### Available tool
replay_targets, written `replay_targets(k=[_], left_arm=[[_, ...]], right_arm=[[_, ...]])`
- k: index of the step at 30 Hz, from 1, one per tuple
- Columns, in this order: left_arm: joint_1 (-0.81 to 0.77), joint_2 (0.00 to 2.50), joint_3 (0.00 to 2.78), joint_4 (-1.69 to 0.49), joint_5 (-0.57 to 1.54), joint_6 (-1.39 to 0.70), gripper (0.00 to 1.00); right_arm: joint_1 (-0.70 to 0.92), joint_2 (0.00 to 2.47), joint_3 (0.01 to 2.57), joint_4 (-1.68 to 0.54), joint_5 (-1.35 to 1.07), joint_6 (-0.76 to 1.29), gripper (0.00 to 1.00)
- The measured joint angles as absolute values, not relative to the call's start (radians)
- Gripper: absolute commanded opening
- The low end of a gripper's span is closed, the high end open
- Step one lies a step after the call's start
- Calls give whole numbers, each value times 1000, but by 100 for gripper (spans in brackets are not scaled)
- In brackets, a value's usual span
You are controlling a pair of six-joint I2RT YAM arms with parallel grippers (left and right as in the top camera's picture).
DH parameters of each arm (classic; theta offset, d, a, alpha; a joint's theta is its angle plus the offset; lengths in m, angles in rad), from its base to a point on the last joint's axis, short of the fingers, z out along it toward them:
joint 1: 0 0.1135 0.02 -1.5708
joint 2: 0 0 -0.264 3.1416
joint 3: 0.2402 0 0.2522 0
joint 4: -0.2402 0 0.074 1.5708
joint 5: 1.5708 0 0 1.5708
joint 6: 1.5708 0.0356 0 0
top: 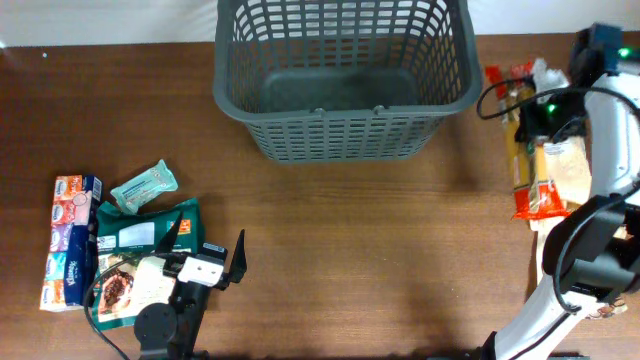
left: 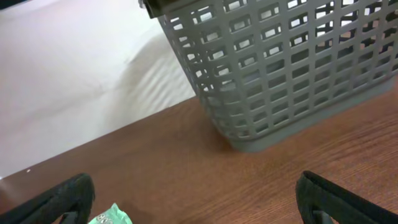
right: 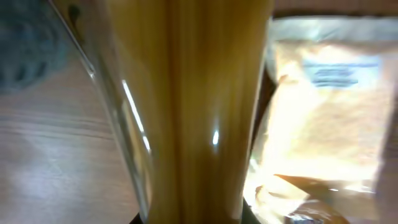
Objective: Pack container
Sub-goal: 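Lift the spaghetti pack and carry it left over the grey basket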
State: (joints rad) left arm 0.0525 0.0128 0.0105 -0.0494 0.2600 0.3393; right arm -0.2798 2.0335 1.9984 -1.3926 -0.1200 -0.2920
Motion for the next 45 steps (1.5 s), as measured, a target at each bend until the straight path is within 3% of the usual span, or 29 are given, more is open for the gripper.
replay_targets(k=[18, 45], left_arm=[[52, 13, 10, -49, 260, 339, 99], [52, 13, 10, -49, 260, 339, 99]], right_arm=[[-280, 2033, 2606, -1614, -130, -297, 3], [-183, 2033, 2850, -1542, -282, -352, 3]])
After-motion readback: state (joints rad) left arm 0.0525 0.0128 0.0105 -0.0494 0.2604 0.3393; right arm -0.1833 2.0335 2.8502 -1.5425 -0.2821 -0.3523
